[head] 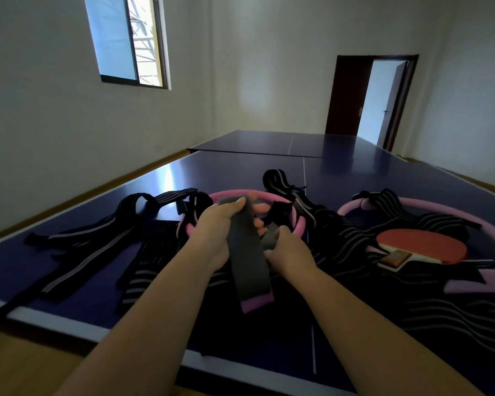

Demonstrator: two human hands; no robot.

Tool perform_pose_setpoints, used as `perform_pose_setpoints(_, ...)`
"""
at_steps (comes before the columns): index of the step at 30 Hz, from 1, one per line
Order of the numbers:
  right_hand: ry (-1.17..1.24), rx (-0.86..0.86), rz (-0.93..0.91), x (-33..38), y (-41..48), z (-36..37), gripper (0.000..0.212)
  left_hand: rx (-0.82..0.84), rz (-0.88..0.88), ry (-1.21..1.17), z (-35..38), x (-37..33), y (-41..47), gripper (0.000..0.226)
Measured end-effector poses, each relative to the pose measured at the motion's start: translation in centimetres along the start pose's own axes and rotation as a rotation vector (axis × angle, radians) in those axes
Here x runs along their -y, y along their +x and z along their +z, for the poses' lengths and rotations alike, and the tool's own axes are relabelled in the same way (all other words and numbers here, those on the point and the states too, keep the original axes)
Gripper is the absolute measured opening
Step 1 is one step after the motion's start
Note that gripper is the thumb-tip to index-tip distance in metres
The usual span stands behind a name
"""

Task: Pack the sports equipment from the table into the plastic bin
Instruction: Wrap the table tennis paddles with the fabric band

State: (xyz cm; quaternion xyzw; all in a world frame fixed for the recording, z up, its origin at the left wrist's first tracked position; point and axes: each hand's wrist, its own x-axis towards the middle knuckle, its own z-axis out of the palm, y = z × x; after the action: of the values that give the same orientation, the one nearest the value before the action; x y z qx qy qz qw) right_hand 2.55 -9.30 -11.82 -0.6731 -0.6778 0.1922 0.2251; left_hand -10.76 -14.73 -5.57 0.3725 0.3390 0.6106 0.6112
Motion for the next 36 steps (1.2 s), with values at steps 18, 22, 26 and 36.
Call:
perform_pose_setpoints(18,-0.08,-0.008,0.179,0.2,-0.3,2.2,0.035,-0.054,-0.02,-0.082,-1.6,1.0,0.0,0.047)
perform_pose_setpoints(22,0.369,-0.046,0.244,0.1,0.1,2.4,0.024,-0.072,-0.031,-0.153,-1.9,1.0,-0.3,0.037)
perform_pose_setpoints(26,0.792,-0.088,0.164,0.1,0.7,1.3,0.021,-0.113,-0.105,-0.201,-2.3,1.0,-0.2,0.024)
perform_pose_setpoints(36,0.002,0.106,0.237,0.0,1.8,1.8,0.074,-0.184,-0.148,-0.306,-3.4,1.2,0.4,0.044)
